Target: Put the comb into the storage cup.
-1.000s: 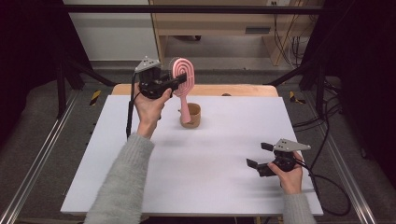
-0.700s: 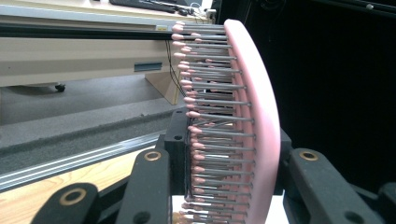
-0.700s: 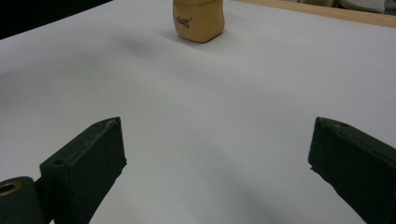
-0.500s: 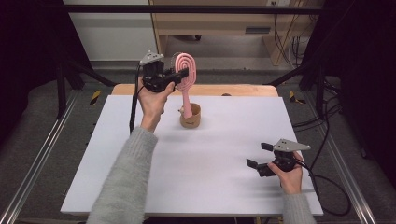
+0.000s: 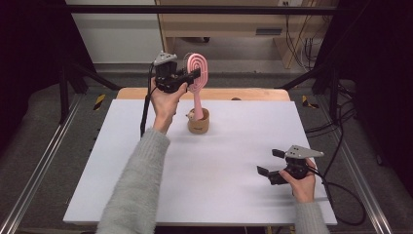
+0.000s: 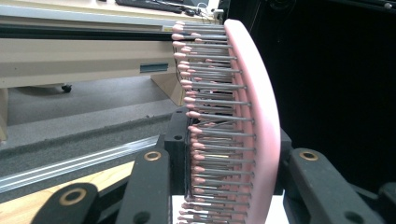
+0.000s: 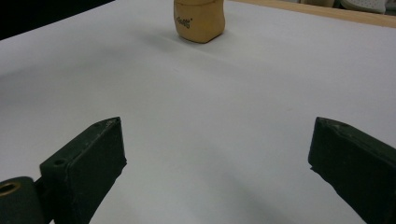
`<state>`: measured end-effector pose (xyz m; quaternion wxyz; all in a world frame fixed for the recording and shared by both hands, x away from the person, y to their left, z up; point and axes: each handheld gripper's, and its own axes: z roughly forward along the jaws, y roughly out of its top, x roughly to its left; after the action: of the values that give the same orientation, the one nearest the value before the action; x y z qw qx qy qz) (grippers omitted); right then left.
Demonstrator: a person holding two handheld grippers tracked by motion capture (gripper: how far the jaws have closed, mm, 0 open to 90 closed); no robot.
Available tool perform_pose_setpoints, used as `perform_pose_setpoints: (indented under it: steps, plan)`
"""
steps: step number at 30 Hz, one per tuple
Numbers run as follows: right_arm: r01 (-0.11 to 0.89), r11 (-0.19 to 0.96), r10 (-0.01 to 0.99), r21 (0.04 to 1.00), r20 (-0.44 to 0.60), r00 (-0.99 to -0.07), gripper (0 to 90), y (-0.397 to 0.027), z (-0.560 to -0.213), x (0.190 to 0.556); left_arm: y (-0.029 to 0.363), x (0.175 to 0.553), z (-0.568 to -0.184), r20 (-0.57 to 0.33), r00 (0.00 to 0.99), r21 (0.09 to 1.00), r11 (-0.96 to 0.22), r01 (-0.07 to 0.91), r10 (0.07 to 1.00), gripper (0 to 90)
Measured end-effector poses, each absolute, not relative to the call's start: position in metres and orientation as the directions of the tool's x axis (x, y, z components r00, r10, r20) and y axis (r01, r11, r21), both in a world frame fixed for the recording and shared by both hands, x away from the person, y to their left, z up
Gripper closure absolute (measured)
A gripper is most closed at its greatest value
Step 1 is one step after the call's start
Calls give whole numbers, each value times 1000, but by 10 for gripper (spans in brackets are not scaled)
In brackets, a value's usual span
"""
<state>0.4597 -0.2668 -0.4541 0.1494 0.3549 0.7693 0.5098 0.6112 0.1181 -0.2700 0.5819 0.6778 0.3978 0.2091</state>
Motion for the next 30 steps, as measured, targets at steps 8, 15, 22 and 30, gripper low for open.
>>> perform_pose_setpoints:
  steps: [8, 15, 22, 30]
  plan:
    - [397, 225, 698, 890, 137, -703, 45, -266, -454, 460, 117, 619, -276, -183, 588, 954, -1, 299, 788, 633]
    - [395, 230, 697, 889, 132, -705, 44, -266, -454, 460, 117, 624, -277, -187, 586, 955, 6, 296, 788, 633]
    - [396, 232, 697, 888, 132, -704, 44, -266, -454, 460, 114, 629, -283, -189, 593, 956, 8, 293, 783, 633]
    - [397, 229, 696, 889, 136, -705, 44, -266, -455, 460, 113, 637, -290, -185, 591, 954, 0, 298, 785, 633]
